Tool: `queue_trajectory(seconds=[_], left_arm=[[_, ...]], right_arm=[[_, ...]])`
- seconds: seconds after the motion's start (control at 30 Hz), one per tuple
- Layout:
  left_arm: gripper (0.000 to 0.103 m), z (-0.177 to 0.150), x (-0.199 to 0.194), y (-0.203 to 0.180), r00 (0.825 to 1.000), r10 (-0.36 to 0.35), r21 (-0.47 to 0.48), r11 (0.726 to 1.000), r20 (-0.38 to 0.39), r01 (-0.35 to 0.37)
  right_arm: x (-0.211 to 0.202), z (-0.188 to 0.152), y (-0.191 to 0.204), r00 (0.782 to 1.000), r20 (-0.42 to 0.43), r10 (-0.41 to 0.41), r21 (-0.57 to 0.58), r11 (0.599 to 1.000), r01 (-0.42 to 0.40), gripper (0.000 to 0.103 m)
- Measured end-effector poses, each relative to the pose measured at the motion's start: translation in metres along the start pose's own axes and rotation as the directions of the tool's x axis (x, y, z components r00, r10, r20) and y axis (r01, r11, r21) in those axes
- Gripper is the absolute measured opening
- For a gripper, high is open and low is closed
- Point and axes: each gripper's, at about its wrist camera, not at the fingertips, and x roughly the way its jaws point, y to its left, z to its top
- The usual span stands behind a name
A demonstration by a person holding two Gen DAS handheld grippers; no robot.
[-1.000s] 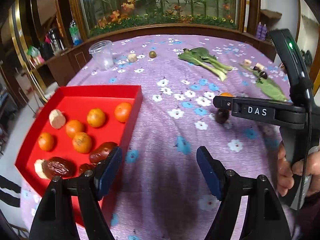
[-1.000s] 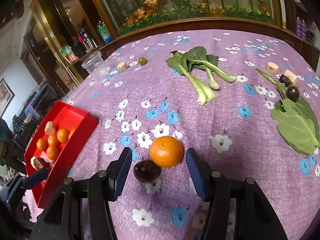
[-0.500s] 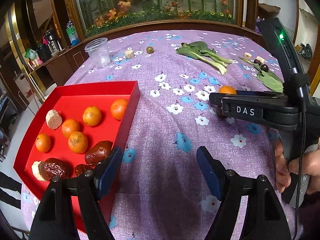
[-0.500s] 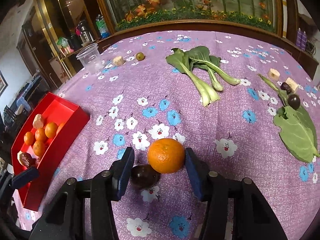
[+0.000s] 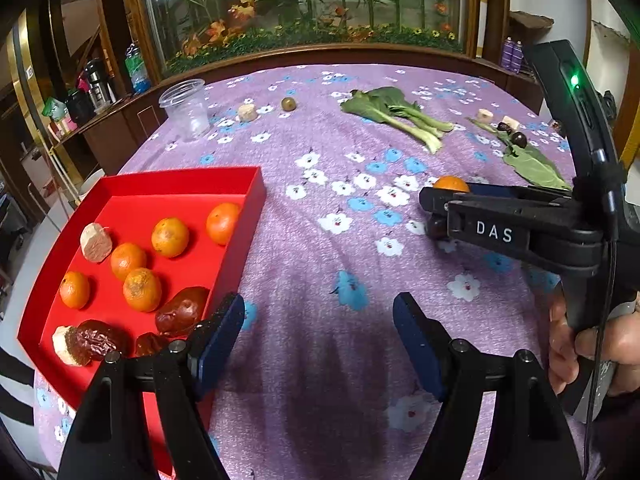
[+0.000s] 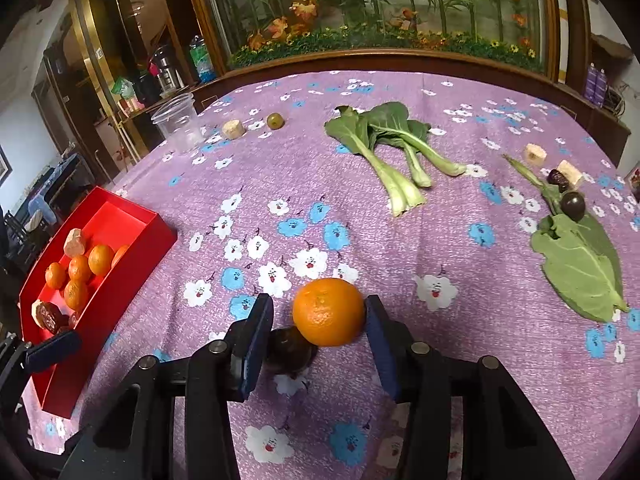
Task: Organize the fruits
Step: 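Grasp the last orange with the right gripper while the left gripper grasps the dark plum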
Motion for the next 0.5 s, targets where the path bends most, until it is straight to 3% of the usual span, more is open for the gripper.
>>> queue_trajectory(seconds=[0.2, 0.33, 0.5], left_arm=[[0.076, 0.002, 0.005, -0.005, 1.000, -0.024, 0.007, 1.000, -0.009, 0.024], [0.076, 0.005, 0.012, -0.005, 0.998, -0.059, -0.011, 0.998, -0.029, 0.058], [0.076, 0.016, 0.025, -0.006, 0.992, -0.121, -0.048, 0.992, -0.045, 0.119]], right_arm=[[-0.009, -0.003, -0.007, 1.000, 0.013, -0.019, 0.010, 1.000, 0.019, 0.046], [-0.015, -0.005, -0.018, 1.000, 0.010, -0.023, 0.045, 0.999, 0.023, 0.038], [-0.019, -0.008, -0.030, 1.000, 0.007, -0.018, 0.085, 0.996, 0.017, 0.038]])
